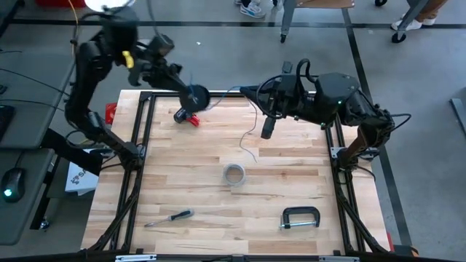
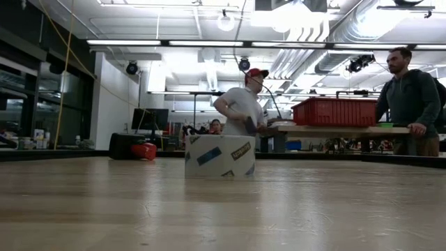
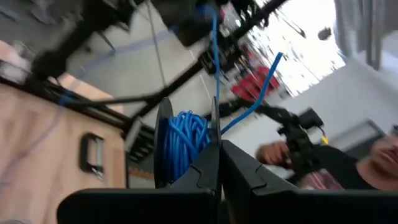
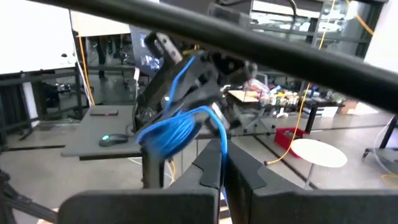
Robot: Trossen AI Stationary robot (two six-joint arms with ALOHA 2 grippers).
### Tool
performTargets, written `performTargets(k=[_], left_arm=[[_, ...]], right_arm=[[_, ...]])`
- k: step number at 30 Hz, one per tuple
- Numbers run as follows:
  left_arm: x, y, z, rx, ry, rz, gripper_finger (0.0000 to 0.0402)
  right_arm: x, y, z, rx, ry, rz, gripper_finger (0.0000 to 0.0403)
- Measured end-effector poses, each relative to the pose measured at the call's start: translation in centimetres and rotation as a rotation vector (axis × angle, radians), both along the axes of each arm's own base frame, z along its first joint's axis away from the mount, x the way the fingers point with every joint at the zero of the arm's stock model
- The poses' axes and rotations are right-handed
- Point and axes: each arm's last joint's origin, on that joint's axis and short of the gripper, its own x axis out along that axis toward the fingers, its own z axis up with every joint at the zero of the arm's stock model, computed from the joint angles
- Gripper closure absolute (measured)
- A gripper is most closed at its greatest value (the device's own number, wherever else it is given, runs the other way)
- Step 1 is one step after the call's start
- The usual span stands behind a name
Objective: Coil cords
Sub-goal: Coil the blue wire on the spool
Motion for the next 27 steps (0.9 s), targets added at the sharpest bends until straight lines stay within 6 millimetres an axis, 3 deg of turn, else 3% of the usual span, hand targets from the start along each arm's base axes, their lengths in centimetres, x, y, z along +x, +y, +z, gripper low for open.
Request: performTargets(k=[10, 16, 21, 27], left_arm=[[8.1, -1.8, -2.2, -0.034, -0.002, -0.268, 0.0401], [12.2, -3.4, -1.1, -0.04, -0.187, -0.459, 0.0401], [13.7, -4.3, -0.6, -0.047, -0.276, -0.511, 0.0401], [13.2, -4.3, 0.8, 0.068, -0.486, -0.477, 0.0401]], right_arm=[[0.6, -1.0, 0.3, -0.003, -0.055, 0.001, 0.0403], [2.2, -1.2, -0.5, 0.028, -0.043, 0.05, 0.0403], [3.1, -0.9, -1.0, 0.044, -0.051, 0.095, 0.0403], [3.0, -0.5, -0.5, 0.071, -0.101, 0.153, 0.0403]])
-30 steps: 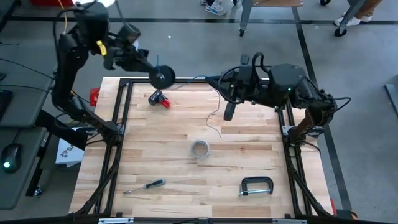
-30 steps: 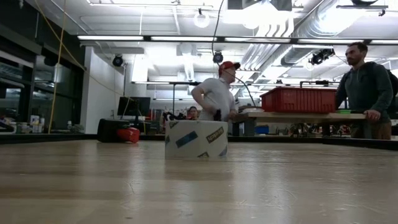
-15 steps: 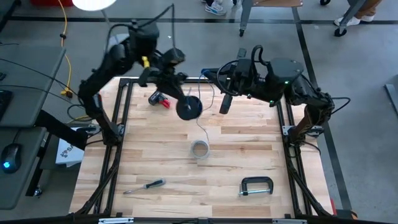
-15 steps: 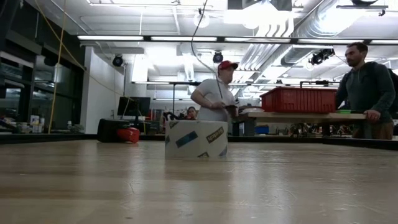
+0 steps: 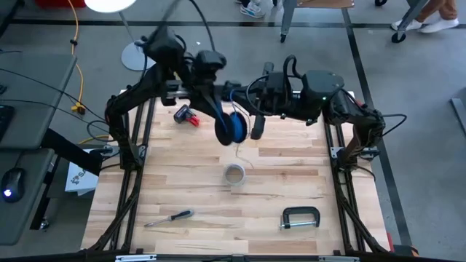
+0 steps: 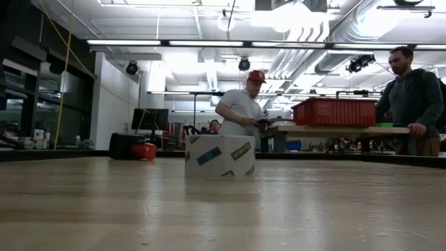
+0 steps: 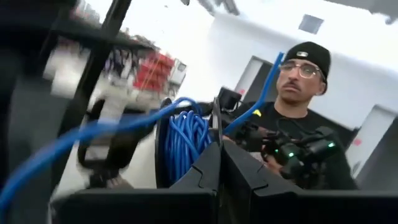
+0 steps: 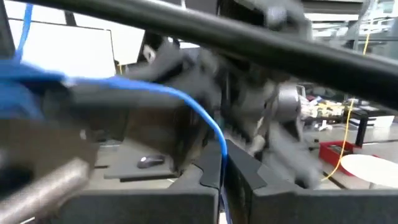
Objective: Coil cords
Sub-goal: Coil the blue wire on the spool
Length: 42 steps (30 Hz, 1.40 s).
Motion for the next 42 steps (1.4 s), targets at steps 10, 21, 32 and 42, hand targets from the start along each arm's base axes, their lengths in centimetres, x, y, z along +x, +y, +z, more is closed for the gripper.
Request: performTargets(k=[10, 21, 32, 42], left_arm=[[-1.1, 0.7, 1.0, 0.052, -0.155, 0.058, 0.0401], [0.0, 0.5, 0.3, 0.047, -0.14, 0.046, 0.0401], [-0.1, 0.5, 0.4, 0.076, -0.185, 0.03, 0.0398], [-2.4, 0.4, 2.8, 0.137, -0.653, 0.154, 0.0397]], right_arm=[[-0.4, 0.5, 0.6, 0.006, -0.05, 0.038, 0.0403], [0.8, -0.1, 0.4, 0.077, -0.097, 0.145, 0.0403], [0.9, -0.1, 0.3, 0.114, -0.091, 0.207, 0.0403], [0.9, 0.2, 0.2, 0.166, -0.08, 0.231, 0.0403]])
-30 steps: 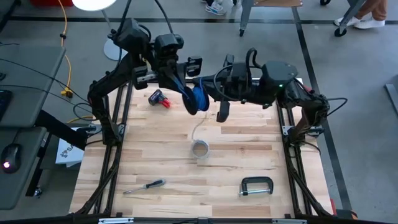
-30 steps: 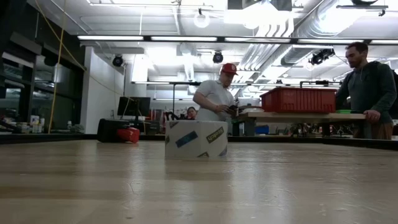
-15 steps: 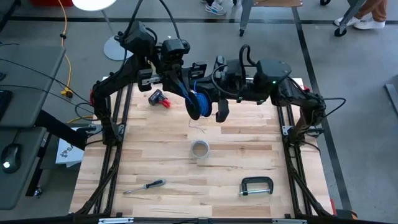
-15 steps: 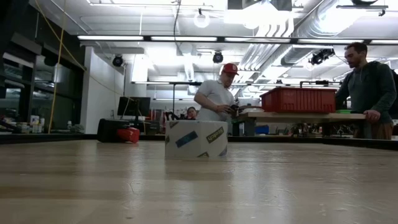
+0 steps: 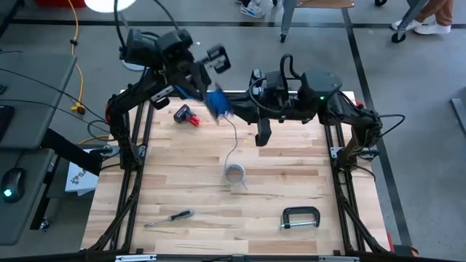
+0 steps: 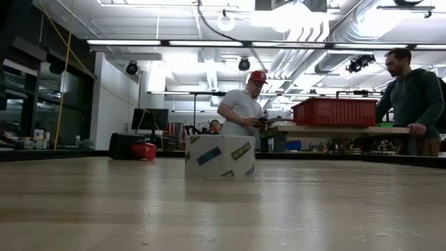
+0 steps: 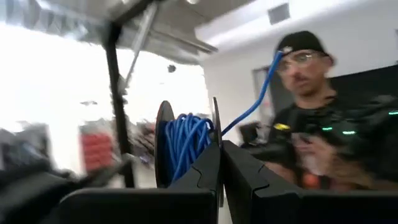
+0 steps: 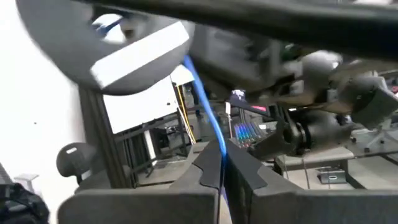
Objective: Coil cords
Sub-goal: Coil the blue wire on the spool
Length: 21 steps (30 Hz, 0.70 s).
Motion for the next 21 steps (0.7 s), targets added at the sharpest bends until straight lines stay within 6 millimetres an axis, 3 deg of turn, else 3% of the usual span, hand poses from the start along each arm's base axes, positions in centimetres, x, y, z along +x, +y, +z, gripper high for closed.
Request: performTargets(k=[10, 21], left_arm=[[-1.2, 2.1, 0.9, -0.015, -0.242, 0.266, 0.0397], [-4.2, 3.8, 1.9, -0.012, -0.121, 0.372, 0.0396]], right_arm=[[-0.1, -0.1, -0.3, 0.034, 0.05, -0.004, 0.0403], [0.0, -0.7, -0.6, 0.027, 0.072, -0.046, 0.0396]])
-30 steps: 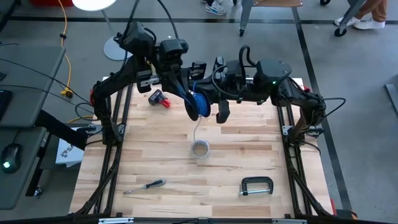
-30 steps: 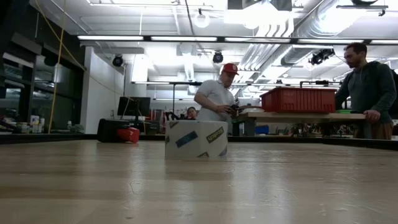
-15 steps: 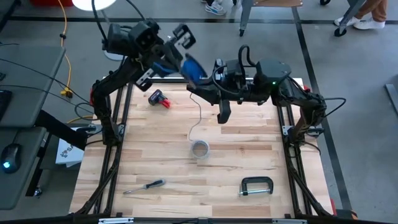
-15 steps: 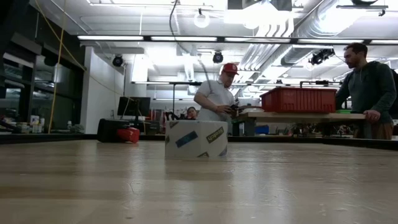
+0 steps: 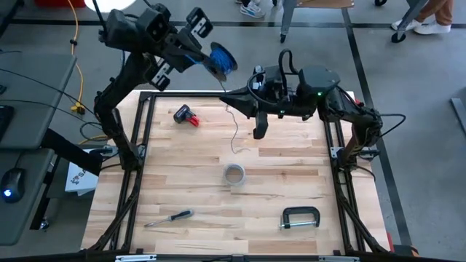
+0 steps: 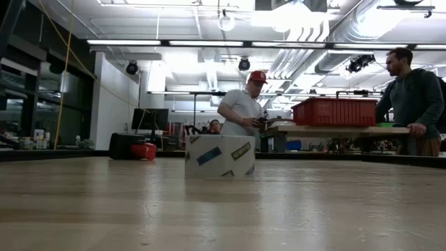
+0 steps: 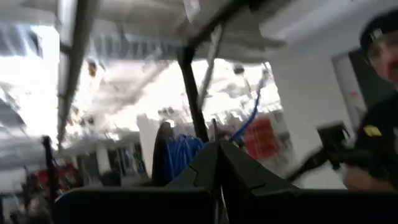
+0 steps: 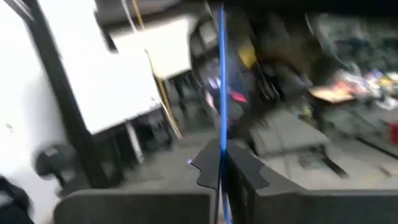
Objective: Coil cords
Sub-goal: Coil the blue wire on the spool
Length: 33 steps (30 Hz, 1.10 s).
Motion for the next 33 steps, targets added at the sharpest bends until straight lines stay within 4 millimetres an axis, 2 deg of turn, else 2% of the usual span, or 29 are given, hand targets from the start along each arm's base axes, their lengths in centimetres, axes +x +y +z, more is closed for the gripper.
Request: performTargets(k=[5, 9, 13, 16, 24, 33], left_arm=[[-1.6, -0.5, 1.0, -0.026, -0.061, 0.018, 0.0396], [-1.4, -0.5, 0.9, -0.04, -0.048, 0.023, 0.0396], [-1.6, -0.6, 1.1, -0.041, -0.061, 0.026, 0.0396], [-2.3, -0.7, 1.4, -0.029, -0.089, 0.035, 0.0396], [-1.8, -0.6, 1.2, -0.051, -0.081, 0.043, 0.0396], [-2.0, -0.6, 1.3, -0.048, -0.093, 0.04, 0.0396]], right_arm=[[0.5, -0.5, -1.3, -0.07, 0.105, -0.123, 0.0332], [0.8, -0.9, -1.6, -0.118, 0.138, -0.239, 0.0265], [2.6, -0.8, -3.0, -0.132, 0.173, -0.267, 0.0227], [3.9, -0.8, -4.0, -0.131, 0.185, -0.271, 0.0221], [6.4, -1.1, -6.0, -0.135, 0.22, -0.26, 0.0219], [7.0, -1.9, -6.5, -0.105, 0.229, -0.284, 0.0222]])
